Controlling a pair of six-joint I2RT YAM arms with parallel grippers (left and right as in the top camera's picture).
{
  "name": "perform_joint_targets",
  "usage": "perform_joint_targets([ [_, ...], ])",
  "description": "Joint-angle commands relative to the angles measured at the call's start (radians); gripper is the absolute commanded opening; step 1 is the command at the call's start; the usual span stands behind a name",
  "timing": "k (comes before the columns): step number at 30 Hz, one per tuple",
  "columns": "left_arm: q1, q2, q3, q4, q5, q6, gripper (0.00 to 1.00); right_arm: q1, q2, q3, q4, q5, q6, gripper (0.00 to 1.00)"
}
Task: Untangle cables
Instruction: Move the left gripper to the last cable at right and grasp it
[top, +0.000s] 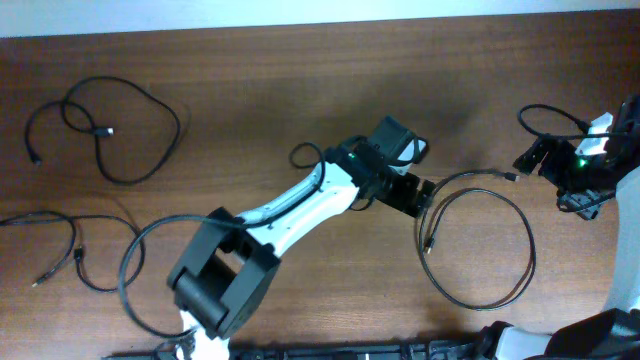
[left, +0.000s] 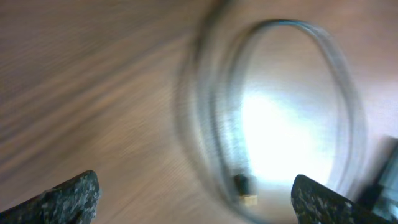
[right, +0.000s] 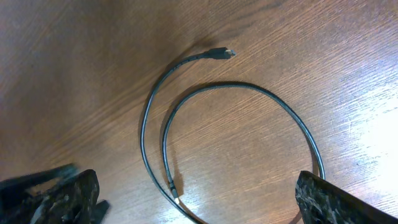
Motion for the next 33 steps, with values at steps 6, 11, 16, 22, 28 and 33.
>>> perform_joint_targets([
  [6, -0.068, 0.051, 0.003, 0.017, -0.102, 0.023, 0.99, -0.001, 0.004, 0.004, 0.000, -0.002, 0.005, 0.99],
  [11, -0.118, 0.051, 0.003, -0.023, -0.312, 0.024, 0.99, -0.001, 0.004, 0.004, 0.000, -0.002, 0.005, 0.99],
  [16, -0.164, 0.051, 0.003, -0.019, -0.347, 0.024, 0.99, -0.001, 0.004, 0.004, 0.000, -0.002, 0.005, 0.99],
  [22, -0.208, 0.080, 0.003, -0.014, -0.455, 0.023, 0.93, -0.001, 0.004, 0.004, 0.000, -0.002, 0.005, 0.99],
  [28, -0.212, 0.138, 0.003, -0.001, -0.453, 0.015, 0.84, -0.001, 0.004, 0.004, 0.000, -0.002, 0.005, 0.99],
  [33, -0.230, 0.138, 0.003, 0.038, -0.406, 0.012, 0.96, -0.001, 0.004, 0.004, 0.000, -0.002, 0.005, 0.99],
])
